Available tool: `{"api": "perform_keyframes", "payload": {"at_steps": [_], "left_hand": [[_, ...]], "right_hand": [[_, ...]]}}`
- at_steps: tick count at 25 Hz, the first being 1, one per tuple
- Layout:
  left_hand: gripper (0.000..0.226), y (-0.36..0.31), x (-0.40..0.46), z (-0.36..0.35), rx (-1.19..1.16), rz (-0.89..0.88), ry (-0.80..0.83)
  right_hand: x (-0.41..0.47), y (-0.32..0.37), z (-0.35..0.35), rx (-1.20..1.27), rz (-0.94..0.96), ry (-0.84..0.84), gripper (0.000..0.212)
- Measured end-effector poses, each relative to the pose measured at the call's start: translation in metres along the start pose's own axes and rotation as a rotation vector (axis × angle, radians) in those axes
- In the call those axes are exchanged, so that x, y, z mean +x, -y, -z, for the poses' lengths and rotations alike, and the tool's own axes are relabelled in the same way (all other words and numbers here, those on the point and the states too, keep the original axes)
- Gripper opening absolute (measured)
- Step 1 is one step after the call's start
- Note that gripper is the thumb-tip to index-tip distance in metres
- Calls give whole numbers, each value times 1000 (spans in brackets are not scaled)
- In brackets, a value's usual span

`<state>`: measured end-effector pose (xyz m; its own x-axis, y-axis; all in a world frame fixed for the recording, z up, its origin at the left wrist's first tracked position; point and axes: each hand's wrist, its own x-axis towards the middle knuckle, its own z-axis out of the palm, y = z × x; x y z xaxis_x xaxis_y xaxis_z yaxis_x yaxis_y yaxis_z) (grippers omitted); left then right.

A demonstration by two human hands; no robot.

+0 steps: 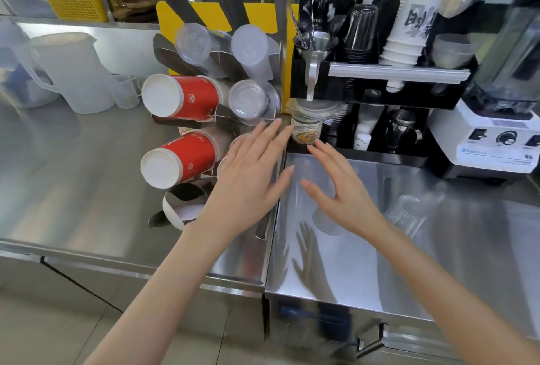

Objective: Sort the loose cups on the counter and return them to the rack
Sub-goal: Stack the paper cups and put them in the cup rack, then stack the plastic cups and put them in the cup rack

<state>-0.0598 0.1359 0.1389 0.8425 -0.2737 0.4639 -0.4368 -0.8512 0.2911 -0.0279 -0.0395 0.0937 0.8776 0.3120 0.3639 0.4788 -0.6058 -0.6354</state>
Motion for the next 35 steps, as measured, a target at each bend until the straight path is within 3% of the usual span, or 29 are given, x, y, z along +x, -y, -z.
{"api": "perform_keyframes", "payload": {"at_steps": [9,13,20,26,35], "left_hand": [[72,-31,34,-68,-50,-6,240],[68,-32,46,-103,-46,74,396],[90,-30,56,-155,-302,269,525],[108,-30,59,-185,-405,484,509],[80,-28,54,-189,-557,525,386]], "right_hand": [[-21,-77,33,-114,-191,80,72],[-26,-110,31,-80,-317,168,81],[-27,-155,12,42,-504,391,87],[-22,-168,-8,125,-594,472,83],[-24,-173,-17,272,-629,409,63]]}}
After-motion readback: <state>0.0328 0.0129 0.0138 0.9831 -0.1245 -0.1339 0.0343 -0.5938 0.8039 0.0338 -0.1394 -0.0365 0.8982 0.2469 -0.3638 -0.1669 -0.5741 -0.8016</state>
